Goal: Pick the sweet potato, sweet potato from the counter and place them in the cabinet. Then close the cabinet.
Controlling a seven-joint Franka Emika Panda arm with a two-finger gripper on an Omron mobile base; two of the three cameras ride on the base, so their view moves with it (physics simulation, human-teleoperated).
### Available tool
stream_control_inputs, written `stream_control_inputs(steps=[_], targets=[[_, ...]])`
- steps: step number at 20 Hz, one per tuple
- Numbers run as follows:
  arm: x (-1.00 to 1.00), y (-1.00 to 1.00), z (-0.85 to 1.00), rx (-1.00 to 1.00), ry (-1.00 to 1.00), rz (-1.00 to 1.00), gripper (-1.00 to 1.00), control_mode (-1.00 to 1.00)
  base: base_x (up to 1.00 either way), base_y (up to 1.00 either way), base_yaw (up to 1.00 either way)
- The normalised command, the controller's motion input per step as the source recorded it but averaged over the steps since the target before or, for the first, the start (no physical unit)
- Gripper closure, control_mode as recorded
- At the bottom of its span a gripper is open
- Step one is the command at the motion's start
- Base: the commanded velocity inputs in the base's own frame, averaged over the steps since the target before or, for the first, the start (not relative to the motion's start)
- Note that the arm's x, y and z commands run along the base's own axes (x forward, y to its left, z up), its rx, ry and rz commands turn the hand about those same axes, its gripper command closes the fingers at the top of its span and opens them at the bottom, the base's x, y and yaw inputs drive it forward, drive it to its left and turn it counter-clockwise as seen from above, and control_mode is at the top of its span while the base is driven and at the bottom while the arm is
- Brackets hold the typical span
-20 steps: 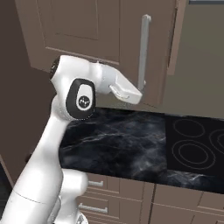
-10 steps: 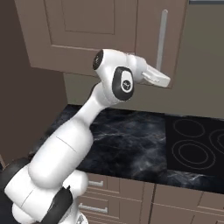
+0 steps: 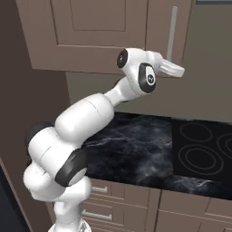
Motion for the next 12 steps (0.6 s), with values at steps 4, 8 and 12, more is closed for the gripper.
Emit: stream_control_inputs(steps=[4, 8, 12], targets=[[1.0, -1.0, -0.06, 0.07, 0.0, 0.02, -1.0, -1.0, 0.0, 0.0, 0.0], [1.0, -1.0, -0.16, 0.15, 0.0, 0.12, -1.0, -1.0, 0.0, 0.0, 0.0], [0.81, -0.75, 0.17, 0.21, 0.02, 0.31, -1.0, -1.0, 0.0, 0.0, 0.0]])
